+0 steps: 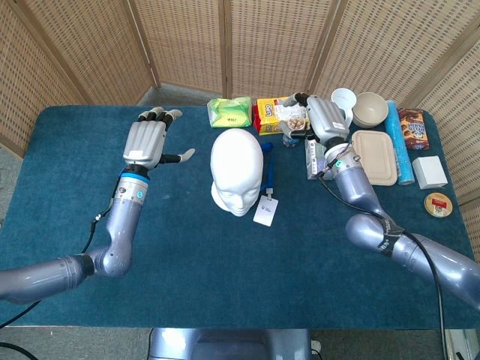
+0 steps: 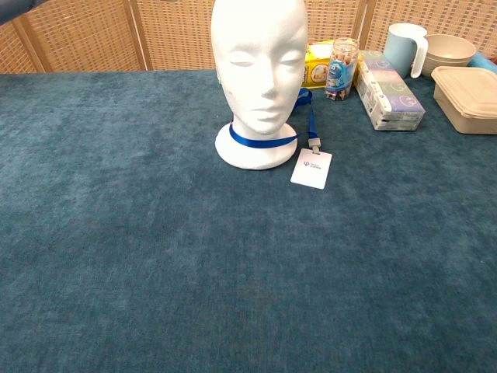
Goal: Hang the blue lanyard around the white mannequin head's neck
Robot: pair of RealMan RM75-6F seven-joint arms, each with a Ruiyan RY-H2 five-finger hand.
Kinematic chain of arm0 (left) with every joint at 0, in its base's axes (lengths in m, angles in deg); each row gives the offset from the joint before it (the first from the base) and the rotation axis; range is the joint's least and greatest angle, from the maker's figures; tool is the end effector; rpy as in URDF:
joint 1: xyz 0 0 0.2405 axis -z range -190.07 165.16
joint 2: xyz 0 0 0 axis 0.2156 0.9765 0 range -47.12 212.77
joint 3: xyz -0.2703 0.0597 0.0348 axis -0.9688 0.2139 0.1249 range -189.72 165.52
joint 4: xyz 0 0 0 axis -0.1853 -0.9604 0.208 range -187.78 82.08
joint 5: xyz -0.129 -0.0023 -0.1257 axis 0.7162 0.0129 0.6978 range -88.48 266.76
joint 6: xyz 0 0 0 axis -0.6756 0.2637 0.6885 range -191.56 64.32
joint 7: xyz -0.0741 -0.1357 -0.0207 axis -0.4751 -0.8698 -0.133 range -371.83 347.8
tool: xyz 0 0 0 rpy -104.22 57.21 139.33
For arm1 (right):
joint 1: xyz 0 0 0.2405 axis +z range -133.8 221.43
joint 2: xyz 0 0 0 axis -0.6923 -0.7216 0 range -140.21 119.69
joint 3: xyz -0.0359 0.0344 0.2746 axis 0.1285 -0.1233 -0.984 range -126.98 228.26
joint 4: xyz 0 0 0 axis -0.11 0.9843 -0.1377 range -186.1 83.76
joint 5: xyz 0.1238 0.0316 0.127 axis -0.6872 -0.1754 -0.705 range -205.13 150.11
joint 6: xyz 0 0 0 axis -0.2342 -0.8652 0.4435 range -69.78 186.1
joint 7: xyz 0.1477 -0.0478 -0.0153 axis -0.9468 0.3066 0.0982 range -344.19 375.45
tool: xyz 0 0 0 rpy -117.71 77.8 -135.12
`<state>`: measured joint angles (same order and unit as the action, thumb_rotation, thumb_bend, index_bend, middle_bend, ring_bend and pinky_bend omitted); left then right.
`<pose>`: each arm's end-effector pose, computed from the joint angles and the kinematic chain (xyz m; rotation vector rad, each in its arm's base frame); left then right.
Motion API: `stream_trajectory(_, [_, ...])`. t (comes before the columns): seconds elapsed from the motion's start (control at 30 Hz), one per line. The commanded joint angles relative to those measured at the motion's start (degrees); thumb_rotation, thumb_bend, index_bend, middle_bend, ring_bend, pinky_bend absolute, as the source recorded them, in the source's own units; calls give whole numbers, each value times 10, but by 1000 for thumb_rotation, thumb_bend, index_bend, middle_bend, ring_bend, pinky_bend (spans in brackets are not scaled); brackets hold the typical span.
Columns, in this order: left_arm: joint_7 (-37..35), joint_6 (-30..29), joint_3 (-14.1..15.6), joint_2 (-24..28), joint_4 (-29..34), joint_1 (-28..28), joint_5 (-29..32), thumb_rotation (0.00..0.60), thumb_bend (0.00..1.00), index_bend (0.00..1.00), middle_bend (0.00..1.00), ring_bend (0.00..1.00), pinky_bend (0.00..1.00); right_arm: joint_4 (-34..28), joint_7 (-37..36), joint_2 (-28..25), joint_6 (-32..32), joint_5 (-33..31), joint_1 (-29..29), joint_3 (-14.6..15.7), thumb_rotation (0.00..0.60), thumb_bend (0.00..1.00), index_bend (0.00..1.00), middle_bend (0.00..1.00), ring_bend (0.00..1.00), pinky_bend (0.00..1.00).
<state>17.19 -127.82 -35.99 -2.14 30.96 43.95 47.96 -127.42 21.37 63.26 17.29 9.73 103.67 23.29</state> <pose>-0.0853 0.4534 0.0996 -1.4693 -0.8724 -1.0835 -0.0818 -0.4975 0.1591 1.4692 -1.1939 1.2218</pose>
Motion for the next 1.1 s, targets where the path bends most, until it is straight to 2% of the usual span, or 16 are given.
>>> stream_trajectory(0.03, [-10,-4,4,11,13,-11,-7,329,175,186,272,138,160,-9,-26,-11,4,24,-12,-4,374,419,286,250,223,235])
stream_trajectory(0.23, [-53,-26,25,59,76,-64,-42,321,175,186,272,138,161,-30,-90,-19,-39,84,-53,-11,378,399,286,244,221,230])
stream_trajectory(0.37, [-79,-31,34,84,98,-91,-55,316,175,186,272,138,161,-39,-126,-24,-51,112,-72,-13,376,398,286,256,220,230])
stream_trajectory(0.53, [-124,-47,52,127,130,-143,-79,319,175,186,272,138,161,-43,-153,-21,-100,151,-103,-6,377,396,286,256,221,230])
stream_trajectory(0.7, [-159,-64,82,166,160,-196,-113,319,175,186,272,138,161,-60,-144,-32,-149,169,-140,12,379,396,287,264,221,231])
stream_trajectory(0.83, [-205,-86,118,194,179,-252,-149,319,174,190,272,138,161,-89,-133,-45,-198,186,-186,36,380,396,299,284,229,243])
stream_trajectory(1.1, [-254,-147,198,221,193,-350,-248,316,175,231,273,138,161,-159,-107,-57,-304,225,-281,94,381,374,372,357,307,342])
